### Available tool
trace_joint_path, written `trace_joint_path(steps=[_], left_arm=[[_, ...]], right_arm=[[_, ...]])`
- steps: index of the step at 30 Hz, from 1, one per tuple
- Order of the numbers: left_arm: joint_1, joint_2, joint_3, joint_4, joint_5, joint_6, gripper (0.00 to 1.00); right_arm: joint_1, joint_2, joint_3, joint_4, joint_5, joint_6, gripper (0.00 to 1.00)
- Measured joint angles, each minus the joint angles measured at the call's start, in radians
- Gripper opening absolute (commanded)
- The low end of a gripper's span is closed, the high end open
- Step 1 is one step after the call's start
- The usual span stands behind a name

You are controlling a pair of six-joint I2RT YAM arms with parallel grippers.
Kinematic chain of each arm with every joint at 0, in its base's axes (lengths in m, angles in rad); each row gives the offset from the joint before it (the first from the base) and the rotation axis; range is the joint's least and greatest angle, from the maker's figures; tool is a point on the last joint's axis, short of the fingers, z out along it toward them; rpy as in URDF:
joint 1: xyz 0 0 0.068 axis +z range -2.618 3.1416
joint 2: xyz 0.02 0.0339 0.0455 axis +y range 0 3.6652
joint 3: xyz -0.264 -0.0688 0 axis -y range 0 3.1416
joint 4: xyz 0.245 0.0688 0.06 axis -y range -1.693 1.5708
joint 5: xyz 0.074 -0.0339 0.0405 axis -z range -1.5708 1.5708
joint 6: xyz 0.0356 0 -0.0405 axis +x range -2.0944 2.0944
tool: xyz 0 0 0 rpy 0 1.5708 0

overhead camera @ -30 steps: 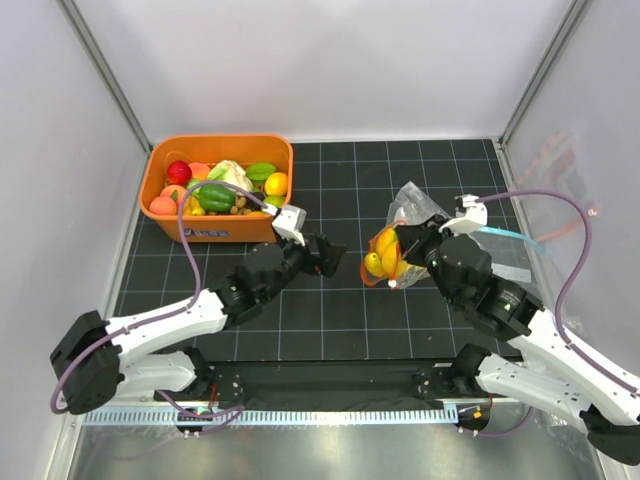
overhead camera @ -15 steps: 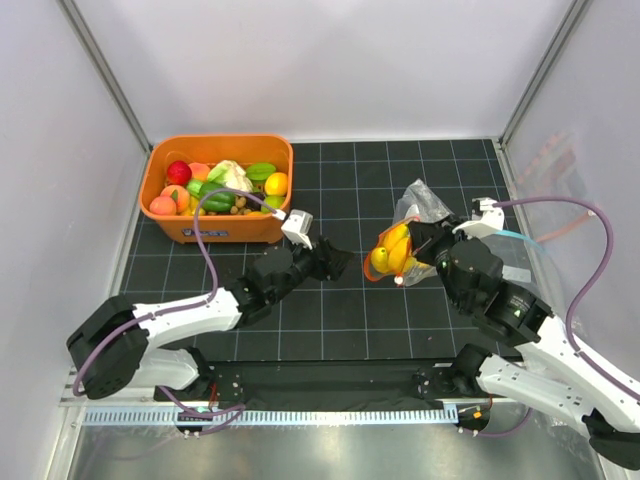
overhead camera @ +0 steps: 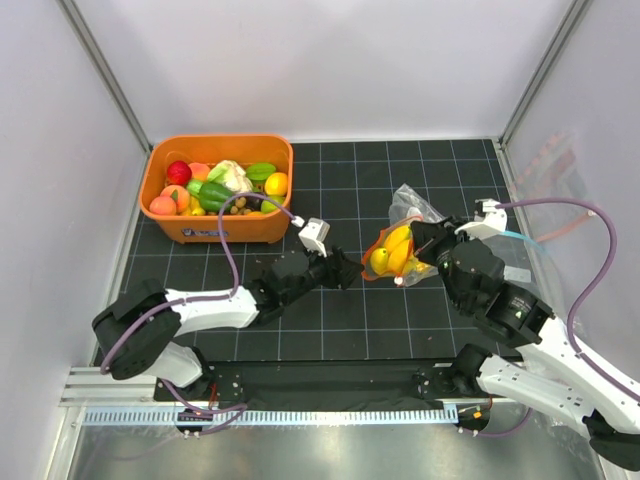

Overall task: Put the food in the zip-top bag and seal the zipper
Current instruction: Adjust the zipper food storage bag at the center of the board.

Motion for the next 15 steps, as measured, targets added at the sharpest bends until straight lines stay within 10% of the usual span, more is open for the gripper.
trace_joint_path(steps=[11,15], left_arm=[[-0.019,0.103,0.069,0.035,0.011,0.021,0.48],[-0.021,0.177,0.117,0.036,0.021,0.020,0.13]], right_arm=[[0.000,0.014,-0.010,0.002,-0.005,0.001,0.01],[0.000,0.018,-0.014,0.002,-0.005,0.001,0.01]])
